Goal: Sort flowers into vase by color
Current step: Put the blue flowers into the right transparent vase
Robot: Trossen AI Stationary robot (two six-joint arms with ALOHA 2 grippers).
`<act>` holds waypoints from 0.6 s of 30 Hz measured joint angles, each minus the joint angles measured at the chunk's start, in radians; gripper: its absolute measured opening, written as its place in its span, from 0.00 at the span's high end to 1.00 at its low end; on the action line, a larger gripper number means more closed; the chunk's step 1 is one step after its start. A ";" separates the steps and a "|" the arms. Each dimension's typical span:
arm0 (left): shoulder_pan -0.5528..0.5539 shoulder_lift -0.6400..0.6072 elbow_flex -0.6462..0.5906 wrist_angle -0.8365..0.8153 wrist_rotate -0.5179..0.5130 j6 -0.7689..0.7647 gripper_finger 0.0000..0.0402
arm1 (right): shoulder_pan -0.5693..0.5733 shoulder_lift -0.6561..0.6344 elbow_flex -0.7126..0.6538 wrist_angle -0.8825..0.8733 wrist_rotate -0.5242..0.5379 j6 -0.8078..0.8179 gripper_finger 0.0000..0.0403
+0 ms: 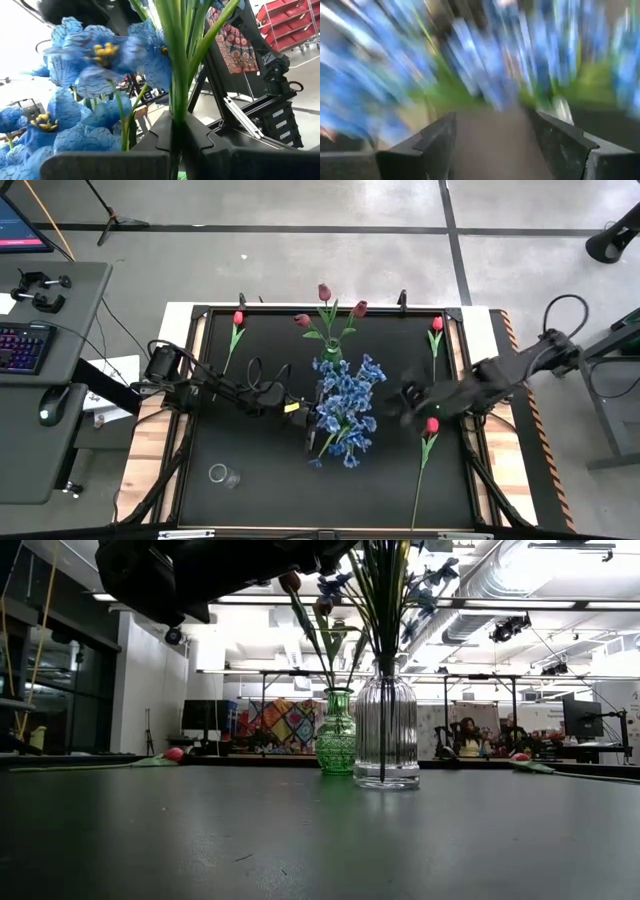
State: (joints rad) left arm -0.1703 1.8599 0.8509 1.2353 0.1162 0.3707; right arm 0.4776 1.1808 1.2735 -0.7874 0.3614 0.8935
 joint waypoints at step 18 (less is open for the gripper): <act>0.014 0.000 0.000 0.002 -0.040 -0.055 1.00 | -0.223 -0.028 -0.741 0.761 -0.204 0.313 0.96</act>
State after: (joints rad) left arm -0.1564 1.8599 0.8509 1.2377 0.0763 0.3159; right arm 0.2543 1.1529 0.5323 -0.0263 0.1578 1.2069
